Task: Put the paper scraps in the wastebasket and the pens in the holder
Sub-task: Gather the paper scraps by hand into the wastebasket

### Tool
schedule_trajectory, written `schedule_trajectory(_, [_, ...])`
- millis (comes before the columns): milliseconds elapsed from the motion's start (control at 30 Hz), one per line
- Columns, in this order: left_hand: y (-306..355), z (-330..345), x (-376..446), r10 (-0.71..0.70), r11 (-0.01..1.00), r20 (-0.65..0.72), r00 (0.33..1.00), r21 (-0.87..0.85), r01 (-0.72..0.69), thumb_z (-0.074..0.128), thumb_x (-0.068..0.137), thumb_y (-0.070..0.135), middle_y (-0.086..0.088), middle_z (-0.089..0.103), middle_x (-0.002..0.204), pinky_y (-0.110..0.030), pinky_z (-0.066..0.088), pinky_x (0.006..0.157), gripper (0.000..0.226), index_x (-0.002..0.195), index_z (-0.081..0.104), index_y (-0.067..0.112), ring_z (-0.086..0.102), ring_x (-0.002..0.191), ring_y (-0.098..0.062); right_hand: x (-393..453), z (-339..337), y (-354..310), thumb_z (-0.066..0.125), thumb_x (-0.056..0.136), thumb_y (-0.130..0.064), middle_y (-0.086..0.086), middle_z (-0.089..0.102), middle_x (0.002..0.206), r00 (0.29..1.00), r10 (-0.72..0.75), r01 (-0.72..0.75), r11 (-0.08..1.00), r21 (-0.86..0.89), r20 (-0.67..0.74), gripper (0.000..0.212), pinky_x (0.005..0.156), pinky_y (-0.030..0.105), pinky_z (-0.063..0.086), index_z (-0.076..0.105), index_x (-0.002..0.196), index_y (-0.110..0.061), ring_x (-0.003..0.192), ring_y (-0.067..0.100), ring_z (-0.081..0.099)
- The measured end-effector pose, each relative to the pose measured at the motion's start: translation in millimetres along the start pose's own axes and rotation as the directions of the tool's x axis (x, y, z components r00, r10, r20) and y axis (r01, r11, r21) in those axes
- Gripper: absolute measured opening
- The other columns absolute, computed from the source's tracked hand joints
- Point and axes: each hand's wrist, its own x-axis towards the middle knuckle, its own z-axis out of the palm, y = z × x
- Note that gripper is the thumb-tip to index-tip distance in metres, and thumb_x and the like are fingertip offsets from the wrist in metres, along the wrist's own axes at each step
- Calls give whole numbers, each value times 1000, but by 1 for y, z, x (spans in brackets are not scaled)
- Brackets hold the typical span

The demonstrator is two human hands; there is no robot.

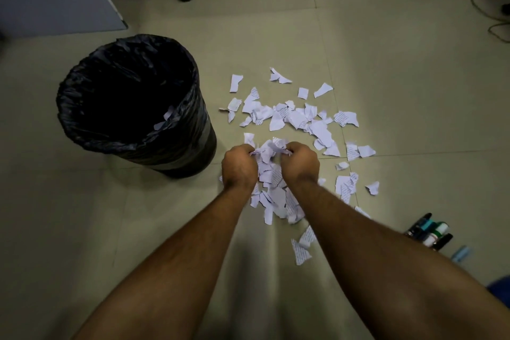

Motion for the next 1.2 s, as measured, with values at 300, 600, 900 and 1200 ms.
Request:
schedule_trajectory(300, [53,-79,-25,72,974,-166,983,-203,-105,62,89,15,-8,75,100,-29,52,77,18,103,75,14,68,91,-27,-31,-41,-62,64,87,-23,1,55,62,993,-1,43,934,354,-119,24,53,25,34,55,68,-13,60,20,45])
schedule_trajectory(600, [58,-193,-29,-85,805,-328,941,-579,-130,62,87,14,4,58,53,-22,40,47,23,63,63,13,47,47,-1,-65,-69,-191,64,79,-19,-4,67,65,964,-262,249,800,546,-55,7,62,40,60,66,72,-18,64,22,68])
schedule_trajectory(900, [-16,-258,12,-211,886,-306,928,-460,49,64,87,37,-1,69,70,-23,43,54,25,74,67,15,64,67,-22,-89,-31,-276,61,88,-25,-5,61,68,888,-427,371,885,283,170,19,51,22,35,57,70,-18,67,18,57])
schedule_trajectory(1200, [-29,-276,21,-132,966,-252,959,-249,68,68,81,22,1,71,94,-25,47,70,26,107,67,20,67,88,-20,-86,-30,-289,58,86,-20,1,70,118,924,-318,281,942,185,214,38,84,26,45,65,123,-23,109,24,64])
